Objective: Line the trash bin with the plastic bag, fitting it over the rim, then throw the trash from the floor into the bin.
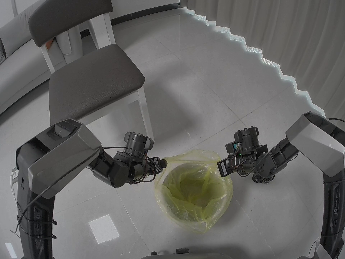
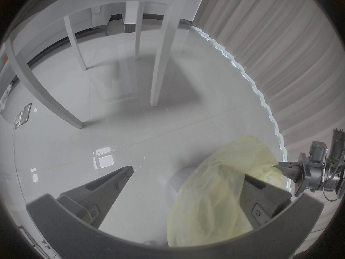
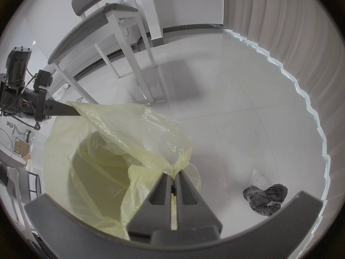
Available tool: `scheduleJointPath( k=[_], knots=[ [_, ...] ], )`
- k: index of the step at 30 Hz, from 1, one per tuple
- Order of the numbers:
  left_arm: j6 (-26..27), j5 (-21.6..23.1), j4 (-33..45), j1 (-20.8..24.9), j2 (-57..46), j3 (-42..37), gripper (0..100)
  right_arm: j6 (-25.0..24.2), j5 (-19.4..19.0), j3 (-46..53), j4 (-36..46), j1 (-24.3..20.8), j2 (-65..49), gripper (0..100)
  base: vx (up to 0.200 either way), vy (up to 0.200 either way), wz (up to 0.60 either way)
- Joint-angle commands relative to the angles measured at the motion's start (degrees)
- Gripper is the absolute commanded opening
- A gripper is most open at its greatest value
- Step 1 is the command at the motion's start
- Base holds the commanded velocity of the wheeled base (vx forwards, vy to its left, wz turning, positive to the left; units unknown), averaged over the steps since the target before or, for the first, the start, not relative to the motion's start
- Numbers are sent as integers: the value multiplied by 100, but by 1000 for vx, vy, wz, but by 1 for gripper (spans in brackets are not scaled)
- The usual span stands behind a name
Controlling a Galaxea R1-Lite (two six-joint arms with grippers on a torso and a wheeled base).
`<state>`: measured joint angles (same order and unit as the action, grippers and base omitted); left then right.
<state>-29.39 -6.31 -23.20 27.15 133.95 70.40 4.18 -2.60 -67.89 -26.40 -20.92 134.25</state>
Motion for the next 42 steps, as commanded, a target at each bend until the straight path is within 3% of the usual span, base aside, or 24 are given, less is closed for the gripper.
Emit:
scheduleJointPath(
  k=[1,11,25,26,42],
  knots=[
    [12,-1,79,-122,342,220,100,21,-4,-110,13,9,312,0,0,0,0],
    [12,-1,606,-140,1001,1002,100,39,5,-67,21,-35,593,0,0,0,0],
    [-5,51,729,-254,667,738,100,30,14,21,4,26,593,0,0,0,0],
    [-5,51,729,-254,632,712,100,21,14,21,4,26,575,100,0,0,0],
    [-23,87,668,-298,43,343,100,21,66,1050,4,299,-910,100,0,0,0]
  ],
)
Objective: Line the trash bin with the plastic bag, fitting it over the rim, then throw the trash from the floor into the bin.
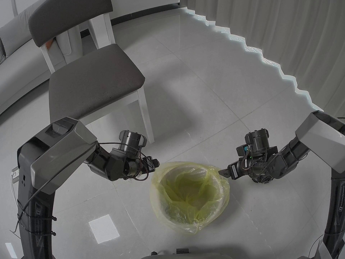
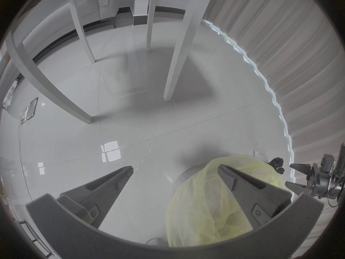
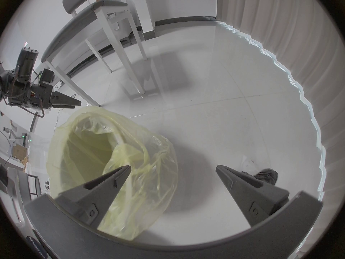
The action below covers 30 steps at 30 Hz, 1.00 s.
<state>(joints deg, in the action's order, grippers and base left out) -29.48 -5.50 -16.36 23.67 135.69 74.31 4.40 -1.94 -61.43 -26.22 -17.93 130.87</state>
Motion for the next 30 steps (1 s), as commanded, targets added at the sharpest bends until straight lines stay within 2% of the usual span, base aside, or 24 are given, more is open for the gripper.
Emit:
scheduleJointPath(
  k=[1,6,9,15,22,30],
  knots=[
    [-23,5,-16,67,-148,-57,100,-1,0,535,-23,0,-694,100,0,0,0],
    [-23,14,-139,120,-377,-383,100,-1,0,1019,-23,-35,-1169,100,0,0,0],
    [56,40,-403,252,-553,-936,100,-1,0,1362,-58,-228,-1283,100,0,0,0],
    [487,40,-1616,533,-632,-1965,100,-27,167,1493,-102,-641,-799,100,0,0,0],
    [487,-4,-1932,665,-658,-2272,100,-27,247,1370,-472,-580,-123,100,0,0,0],
    [487,22,-1941,656,-781,-2413,100,-1,194,1502,-489,-193,27,100,0,0,0]
  ],
)
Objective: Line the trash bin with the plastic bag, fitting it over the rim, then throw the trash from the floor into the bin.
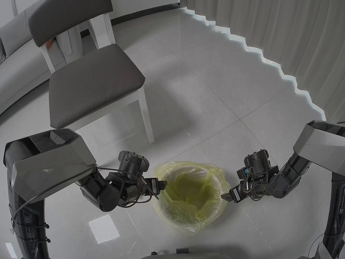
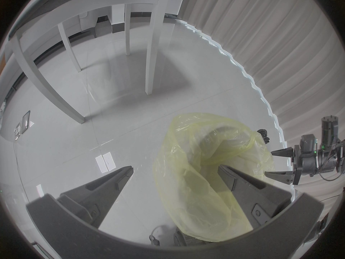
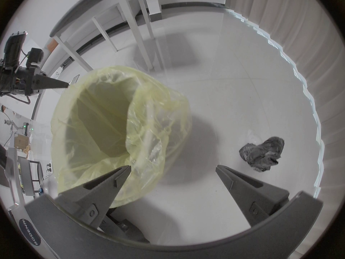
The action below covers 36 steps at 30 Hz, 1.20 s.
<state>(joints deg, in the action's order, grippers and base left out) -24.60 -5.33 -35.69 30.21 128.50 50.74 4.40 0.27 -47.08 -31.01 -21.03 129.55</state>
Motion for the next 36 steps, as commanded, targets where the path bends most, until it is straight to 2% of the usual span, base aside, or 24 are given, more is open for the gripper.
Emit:
scheduleJointPath(
  k=[1,9,24,32,36],
  knots=[
    [-1,14,-8,11,-53,-55,100,-1,-44,103,-10,134,123,100,0,0,0],
    [-18,5,-8,20,17,-73,100,17,-53,111,-19,222,62,100,0,0,0],
    [17,-3,10,99,237,42,100,43,-62,-21,-520,178,897,100,0,0,0],
    [61,-47,194,337,509,516,100,61,-62,208,-520,178,554,100,0,0,0],
    [456,-153,599,266,597,490,100,70,-62,489,-520,213,53,100,0,0,0]
  ],
)
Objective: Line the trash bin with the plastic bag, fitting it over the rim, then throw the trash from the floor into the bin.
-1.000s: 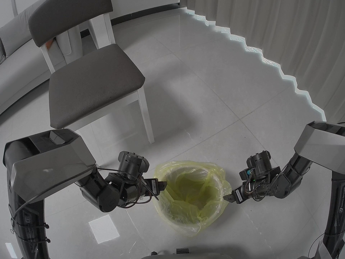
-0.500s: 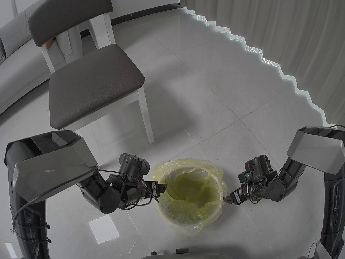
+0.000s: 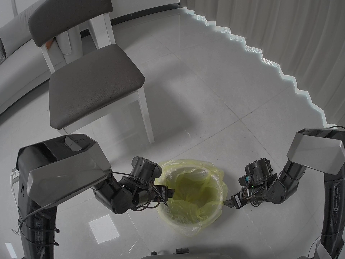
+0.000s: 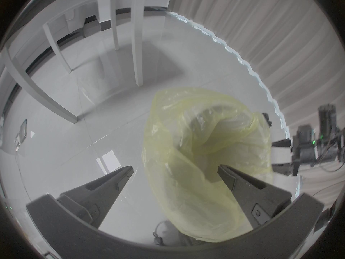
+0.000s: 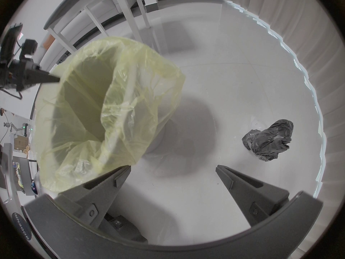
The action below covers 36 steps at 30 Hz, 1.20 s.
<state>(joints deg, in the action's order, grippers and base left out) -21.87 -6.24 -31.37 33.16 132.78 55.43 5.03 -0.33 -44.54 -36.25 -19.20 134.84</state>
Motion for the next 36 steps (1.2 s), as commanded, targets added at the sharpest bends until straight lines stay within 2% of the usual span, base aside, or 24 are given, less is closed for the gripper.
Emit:
scheduleJointPath(
  k=[1,13,15,19,28,36],
  knots=[
    [209,-88,175,-64,152,-32,100,15,-2,288,13,39,-590,100,0,0,0],
    [253,44,113,-187,-507,-1149,100,112,-2,350,101,153,-1162,100,0,0,0],
    [332,79,113,-240,-507,-1263,100,112,-2,359,101,153,-1171,100,0,0,0],
    [816,158,113,-477,-437,-1456,100,112,-2,359,119,153,-1232,100,0,0,0],
    [939,97,34,-503,143,-1078,100,112,-2,359,224,189,-1320,100,0,0,0],
    [939,88,34,-372,284,-867,100,121,-2,350,259,531,-1469,100,0,0,0]
  ],
)
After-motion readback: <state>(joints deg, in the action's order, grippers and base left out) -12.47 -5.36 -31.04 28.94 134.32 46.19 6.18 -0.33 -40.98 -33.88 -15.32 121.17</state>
